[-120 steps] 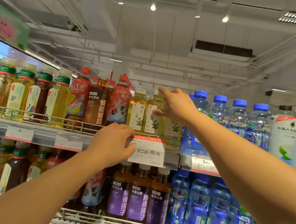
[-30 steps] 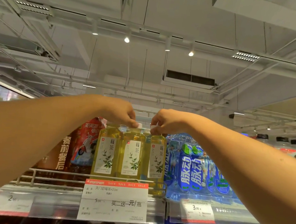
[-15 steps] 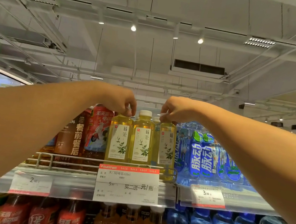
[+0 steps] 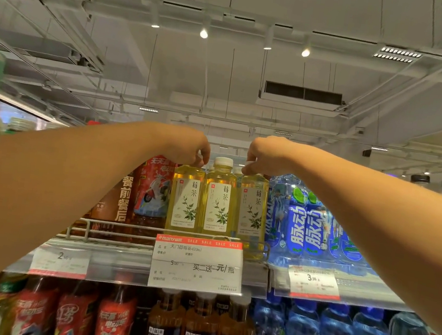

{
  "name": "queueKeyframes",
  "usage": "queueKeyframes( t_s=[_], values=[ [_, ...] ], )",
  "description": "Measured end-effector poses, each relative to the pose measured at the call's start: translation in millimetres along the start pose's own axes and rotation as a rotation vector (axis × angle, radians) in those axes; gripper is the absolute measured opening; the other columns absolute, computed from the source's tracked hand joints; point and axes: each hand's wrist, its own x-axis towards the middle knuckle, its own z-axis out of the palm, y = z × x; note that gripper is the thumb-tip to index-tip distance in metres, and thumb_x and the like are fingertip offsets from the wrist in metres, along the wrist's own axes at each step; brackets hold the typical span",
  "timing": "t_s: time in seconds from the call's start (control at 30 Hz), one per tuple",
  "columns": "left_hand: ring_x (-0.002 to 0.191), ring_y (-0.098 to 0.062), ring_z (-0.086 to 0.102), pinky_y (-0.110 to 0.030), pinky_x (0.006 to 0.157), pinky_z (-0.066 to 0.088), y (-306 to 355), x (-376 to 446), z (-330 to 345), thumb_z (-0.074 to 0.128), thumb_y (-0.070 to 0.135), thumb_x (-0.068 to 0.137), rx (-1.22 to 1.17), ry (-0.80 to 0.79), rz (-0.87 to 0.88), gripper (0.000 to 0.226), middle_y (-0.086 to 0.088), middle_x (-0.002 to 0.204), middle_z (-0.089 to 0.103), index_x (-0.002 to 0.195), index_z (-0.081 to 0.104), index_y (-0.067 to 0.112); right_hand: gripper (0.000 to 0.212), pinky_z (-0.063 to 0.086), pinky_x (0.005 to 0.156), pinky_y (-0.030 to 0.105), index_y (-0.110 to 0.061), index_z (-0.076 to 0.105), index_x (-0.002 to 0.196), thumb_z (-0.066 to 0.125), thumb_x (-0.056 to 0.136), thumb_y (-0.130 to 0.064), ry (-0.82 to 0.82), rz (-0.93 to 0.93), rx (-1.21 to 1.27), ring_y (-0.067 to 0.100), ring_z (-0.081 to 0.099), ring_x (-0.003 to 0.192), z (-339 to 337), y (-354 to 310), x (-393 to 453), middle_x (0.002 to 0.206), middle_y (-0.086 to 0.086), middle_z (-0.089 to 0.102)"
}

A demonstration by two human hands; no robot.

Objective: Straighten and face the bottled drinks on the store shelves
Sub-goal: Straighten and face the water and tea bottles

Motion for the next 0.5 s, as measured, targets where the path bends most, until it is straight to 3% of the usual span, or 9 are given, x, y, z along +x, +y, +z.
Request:
queueKeyframes(
  t_s=[0.2, 0.33, 0.5],
  values=[
    [0.121, -0.023, 0.058, -0.032, 0.097, 0.046, 2, -1, 6, 0.051, 0.015, 0.104, 0.029, 0.029, -0.025, 0.034, -0.005, 0.136, 0.062, 0.137, 0.059, 0.017, 0.039, 0.045, 0.061, 0.029, -0.009, 0.069, 0.107, 0.061, 0.099, -0.046, 0.041, 0.041, -0.051, 0.023, 0.066, 0.080, 3, -2, -3, 0.091, 0.007, 0.071],
    [0.121, -0.025, 0.058, -0.033, 0.094, 0.045, 6, -10, 9, 0.052, 0.021, 0.103, 0.047, 0.123, -0.027, 0.038, -0.007, 0.136, 0.062, 0.140, 0.056, 0.017, 0.042, 0.053, 0.069, 0.035, -0.012, 0.065, 0.107, 0.057, 0.099, -0.052, 0.093, 0.041, -0.067, 0.024, 0.063, 0.080, 9, -3, -13, 0.092, 0.007, 0.067],
    [0.114, -0.023, 0.059, -0.041, 0.094, 0.051, 19, -34, 15, 0.053, 0.039, 0.099, 0.089, 0.273, 0.026, 0.039, -0.002, 0.129, 0.064, 0.135, 0.057, 0.024, 0.047, 0.056, 0.084, 0.046, -0.015, 0.061, 0.125, 0.060, 0.094, -0.051, 0.272, -0.046, -0.146, 0.034, 0.062, 0.104, 14, -11, -43, 0.117, 0.011, 0.066]
  ],
)
